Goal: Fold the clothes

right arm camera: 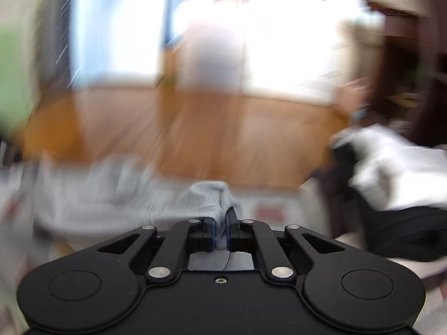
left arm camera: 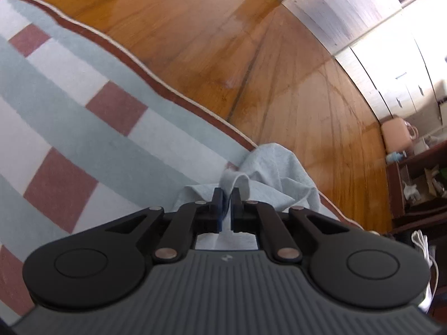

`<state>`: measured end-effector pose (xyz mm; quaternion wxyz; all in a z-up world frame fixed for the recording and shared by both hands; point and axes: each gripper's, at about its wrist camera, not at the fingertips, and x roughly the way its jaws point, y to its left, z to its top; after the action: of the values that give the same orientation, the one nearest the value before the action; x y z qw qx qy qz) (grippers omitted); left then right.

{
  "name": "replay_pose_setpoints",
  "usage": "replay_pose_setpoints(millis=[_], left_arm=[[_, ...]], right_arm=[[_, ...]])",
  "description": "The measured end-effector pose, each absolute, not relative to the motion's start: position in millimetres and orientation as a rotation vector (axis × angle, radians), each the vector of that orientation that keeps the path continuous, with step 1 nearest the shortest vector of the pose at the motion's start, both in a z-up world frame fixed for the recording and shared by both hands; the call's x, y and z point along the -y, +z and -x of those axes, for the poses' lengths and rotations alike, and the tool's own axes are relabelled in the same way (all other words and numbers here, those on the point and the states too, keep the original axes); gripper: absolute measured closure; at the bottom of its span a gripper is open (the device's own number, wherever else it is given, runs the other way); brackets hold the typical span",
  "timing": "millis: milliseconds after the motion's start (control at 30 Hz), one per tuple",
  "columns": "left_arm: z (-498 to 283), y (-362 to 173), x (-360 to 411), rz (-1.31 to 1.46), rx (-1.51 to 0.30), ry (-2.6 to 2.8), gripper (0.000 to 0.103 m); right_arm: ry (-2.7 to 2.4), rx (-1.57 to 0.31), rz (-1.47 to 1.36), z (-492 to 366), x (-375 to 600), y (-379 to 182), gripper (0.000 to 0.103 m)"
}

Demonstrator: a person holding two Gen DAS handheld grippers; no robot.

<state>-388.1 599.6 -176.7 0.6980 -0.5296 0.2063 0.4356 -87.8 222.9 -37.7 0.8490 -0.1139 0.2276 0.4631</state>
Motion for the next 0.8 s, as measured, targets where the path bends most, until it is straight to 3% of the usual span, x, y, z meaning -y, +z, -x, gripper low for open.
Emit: replay_pose_setpoints(millis=[200,433,800], left_arm=[[356.0,-174.4,-589.6,1.090,-0.580,0.914,0.097],[340.0,-172.8,-574.7,1.058,-0.632,0.911,0.064],[322.1,-192.3,-569.0,1.132,-0.687,0.853,0.044]], right_arm=[[0.780,-0.603,0.423,71.3,-211.1,-71.1,0.096],[0.650,-0.742,0.475,59.5,-201.2,-110.6,0.096],[0.677,-0.772,0.483,64.4,-194.1,-126.0,0.095]])
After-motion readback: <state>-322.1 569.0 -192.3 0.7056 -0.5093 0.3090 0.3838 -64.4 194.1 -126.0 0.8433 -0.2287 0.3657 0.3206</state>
